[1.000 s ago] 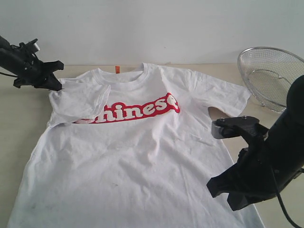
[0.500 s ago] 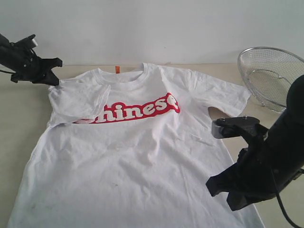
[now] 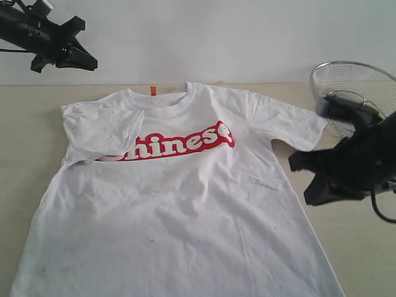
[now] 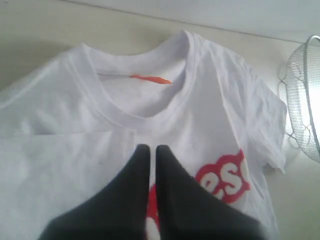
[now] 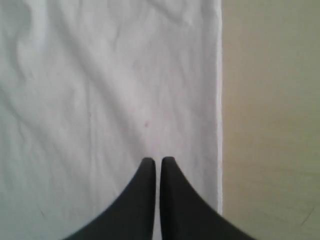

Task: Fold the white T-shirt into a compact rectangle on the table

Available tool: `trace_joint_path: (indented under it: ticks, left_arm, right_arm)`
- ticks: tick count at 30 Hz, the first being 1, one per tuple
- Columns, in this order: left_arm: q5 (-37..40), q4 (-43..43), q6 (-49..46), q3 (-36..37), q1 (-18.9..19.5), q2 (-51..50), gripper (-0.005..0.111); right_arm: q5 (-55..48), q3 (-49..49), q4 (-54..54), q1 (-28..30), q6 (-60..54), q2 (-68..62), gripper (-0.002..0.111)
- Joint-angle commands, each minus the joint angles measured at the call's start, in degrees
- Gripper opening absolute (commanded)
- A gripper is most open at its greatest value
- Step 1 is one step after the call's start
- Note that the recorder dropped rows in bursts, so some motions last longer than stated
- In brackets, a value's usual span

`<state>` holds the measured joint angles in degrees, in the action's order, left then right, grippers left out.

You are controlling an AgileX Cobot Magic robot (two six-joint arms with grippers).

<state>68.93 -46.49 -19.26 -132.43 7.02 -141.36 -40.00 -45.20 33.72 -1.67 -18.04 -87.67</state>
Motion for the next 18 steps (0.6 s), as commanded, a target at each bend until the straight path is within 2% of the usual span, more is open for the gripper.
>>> trace_joint_path:
  ticks: [1, 5, 11, 18]
  left_arm:
    - [1.03, -1.64, 1.28, 4.17, -3.11, 3.5, 0.005]
    - [1.03, -0.76, 1.28, 10.63, -4.57, 9.66, 0.005]
    - [0.93, 2.77, -0.26, 24.66, -5.1, 22.06, 0.005]
    - [-7.78, 3.52, -5.05, 45.4, -5.1, 35.64, 0.005]
  right_arm:
    - [-1.47, -5.52, 2.0, 3.5, -2.01, -0.18, 0.0]
    - [-0.89, -10.15, 3.84, 4.7, -1.87, -3.62, 0.0]
    - [1.64, -15.19, 12.56, 4.7, -1.72, -12.87, 0.0]
    - [9.15, -15.54, 24.9, 4.7, -1.52, -20.86, 0.0]
